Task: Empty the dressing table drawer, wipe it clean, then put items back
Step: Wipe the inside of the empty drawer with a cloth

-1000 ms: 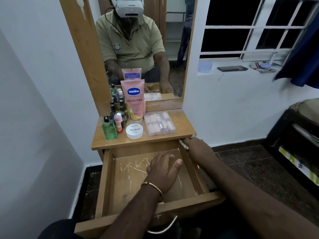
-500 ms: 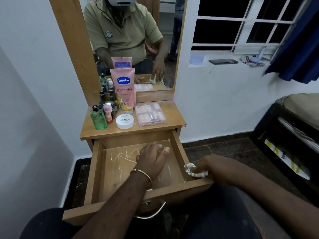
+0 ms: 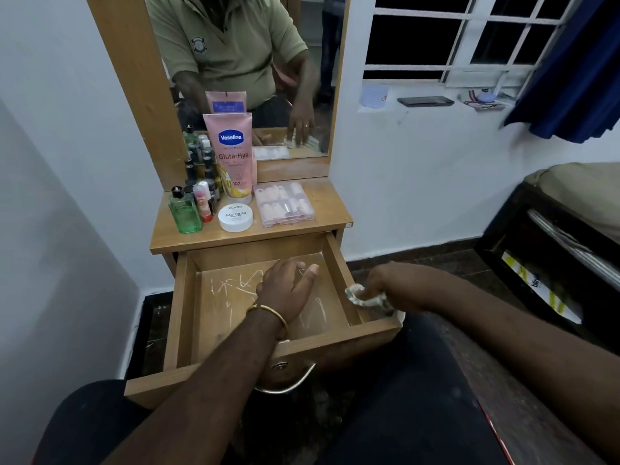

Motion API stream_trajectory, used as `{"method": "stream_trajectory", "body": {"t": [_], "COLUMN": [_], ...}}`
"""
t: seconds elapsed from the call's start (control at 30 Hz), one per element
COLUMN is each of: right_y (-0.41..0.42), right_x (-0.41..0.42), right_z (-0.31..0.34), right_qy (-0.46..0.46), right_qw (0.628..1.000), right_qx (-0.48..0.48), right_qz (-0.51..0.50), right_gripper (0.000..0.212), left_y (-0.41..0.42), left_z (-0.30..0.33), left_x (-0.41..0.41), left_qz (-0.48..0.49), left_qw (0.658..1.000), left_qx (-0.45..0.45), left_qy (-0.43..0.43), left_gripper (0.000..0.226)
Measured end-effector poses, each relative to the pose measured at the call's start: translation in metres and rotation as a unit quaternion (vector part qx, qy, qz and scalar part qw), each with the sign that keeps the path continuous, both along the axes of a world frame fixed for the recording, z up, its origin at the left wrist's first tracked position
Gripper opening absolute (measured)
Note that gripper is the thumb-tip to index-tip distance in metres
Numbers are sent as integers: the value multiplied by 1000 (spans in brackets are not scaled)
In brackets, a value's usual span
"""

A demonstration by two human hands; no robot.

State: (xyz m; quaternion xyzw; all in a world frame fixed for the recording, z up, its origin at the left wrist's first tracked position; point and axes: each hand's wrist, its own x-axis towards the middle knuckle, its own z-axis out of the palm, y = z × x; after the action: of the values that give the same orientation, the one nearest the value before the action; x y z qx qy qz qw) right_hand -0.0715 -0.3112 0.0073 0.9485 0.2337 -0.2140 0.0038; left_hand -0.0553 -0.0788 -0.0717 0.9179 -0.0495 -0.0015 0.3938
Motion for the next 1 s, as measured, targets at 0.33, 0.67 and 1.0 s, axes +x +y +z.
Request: {"method": "stream_trajectory", "body": {"t": [0.33,0.67,1.0], "right_y": [4,-12,8], "right_x": [2,0,-40], "right_z": [26,35,23], "right_qy": [111,46,-62], "right_qw": [989,998,971], "right_qx": [94,25,166], "right_qz": [-23,-37,163], "right_gripper": [57,42,28], "left_y": [1,3,14], "left_z": [-1,-7,10], "left_x": [-1,2,-1], "left_qz": [8,10,36], "left_qw": [1000,1000,993], "left_qx": [8,5,-77], "left_qy": [9,2,-78], "left_gripper": [62,60,45]}}
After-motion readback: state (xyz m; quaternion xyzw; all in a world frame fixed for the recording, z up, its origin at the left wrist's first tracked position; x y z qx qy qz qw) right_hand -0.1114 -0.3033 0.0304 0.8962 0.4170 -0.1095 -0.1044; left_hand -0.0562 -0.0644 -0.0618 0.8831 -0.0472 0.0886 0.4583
